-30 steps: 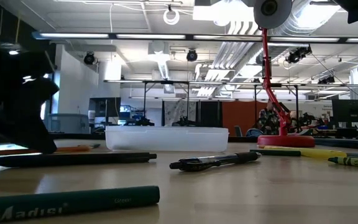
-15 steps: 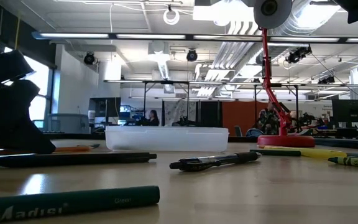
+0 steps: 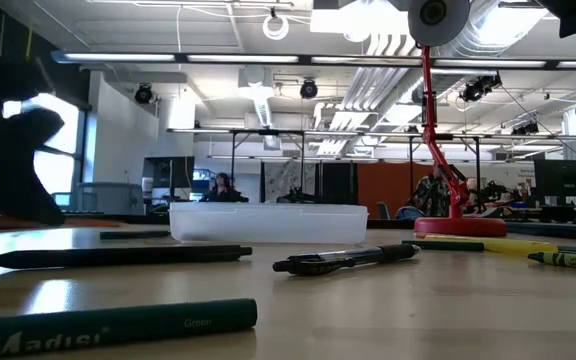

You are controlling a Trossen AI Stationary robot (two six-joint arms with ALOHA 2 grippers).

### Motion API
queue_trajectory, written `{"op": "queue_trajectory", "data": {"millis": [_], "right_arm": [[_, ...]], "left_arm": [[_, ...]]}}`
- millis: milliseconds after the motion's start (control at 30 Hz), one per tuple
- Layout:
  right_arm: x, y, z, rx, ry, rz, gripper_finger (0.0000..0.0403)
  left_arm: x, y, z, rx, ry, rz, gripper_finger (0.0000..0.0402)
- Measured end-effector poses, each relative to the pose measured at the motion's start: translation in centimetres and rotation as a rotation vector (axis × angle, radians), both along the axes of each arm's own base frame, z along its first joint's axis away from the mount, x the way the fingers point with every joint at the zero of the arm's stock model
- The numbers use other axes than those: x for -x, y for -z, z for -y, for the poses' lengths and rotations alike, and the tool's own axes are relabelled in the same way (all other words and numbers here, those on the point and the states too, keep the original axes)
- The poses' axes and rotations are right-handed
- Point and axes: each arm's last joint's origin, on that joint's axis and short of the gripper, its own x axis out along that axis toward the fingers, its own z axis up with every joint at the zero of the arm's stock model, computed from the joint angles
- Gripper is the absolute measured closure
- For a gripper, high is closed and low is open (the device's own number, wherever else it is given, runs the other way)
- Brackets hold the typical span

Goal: Pick & place school supplies into a supply box
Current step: Put the bottom orange pencil into the supply box, then put the dark green crayon into the supply box

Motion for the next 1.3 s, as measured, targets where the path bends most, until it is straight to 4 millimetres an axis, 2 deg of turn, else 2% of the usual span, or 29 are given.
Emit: {"op": "queue_trajectory", "data": {"millis": [100,233,433,567,767,1000,1133,1300], "right_arm": [[0.0,0.0,0.0,0.000,0.000,0.000,0.0402],[0.0,-0.1,0.0,-0.006,-0.001,0.003,0.0402],[0.0,-0.1,0.0,-0.009,-0.002,0.005,0.0402],[0.0,-0.1,0.0,-0.010,-0.002,0.010,0.0402],[0.0,-0.1,0.0,-0.010,-0.002,0.008,0.0402],[0.0,-0.1,0.0,-0.008,-0.002,0.002,0.0402],[0.0,-0.1,0.0,-0.008,-0.002,0.002,0.0402],[0.0,-0.1,0.0,-0.008,-0.002,0.003,0.0402]], "left_arm": [[-0.4,-2.6,0.5,-0.008,0.036,-0.011,0.0369],[-1.4,-5.2,0.6,-0.055,0.102,-0.016,0.0376],[-4.5,-6.5,-1.5,-0.101,0.178,-0.154,0.0361],[-7.7,-6.5,-4.2,-0.129,0.259,-0.255,0.0366],[-12.7,-6.7,-9.8,-0.130,0.436,-0.369,0.0362],[-15.5,-7.0,-16.8,0.024,0.556,-0.327,0.0321],[-16.3,-7.3,-18.6,0.035,0.617,-0.272,0.0304],[-16.8,-7.3,-18.9,0.008,0.644,-0.252,0.0295]]}}
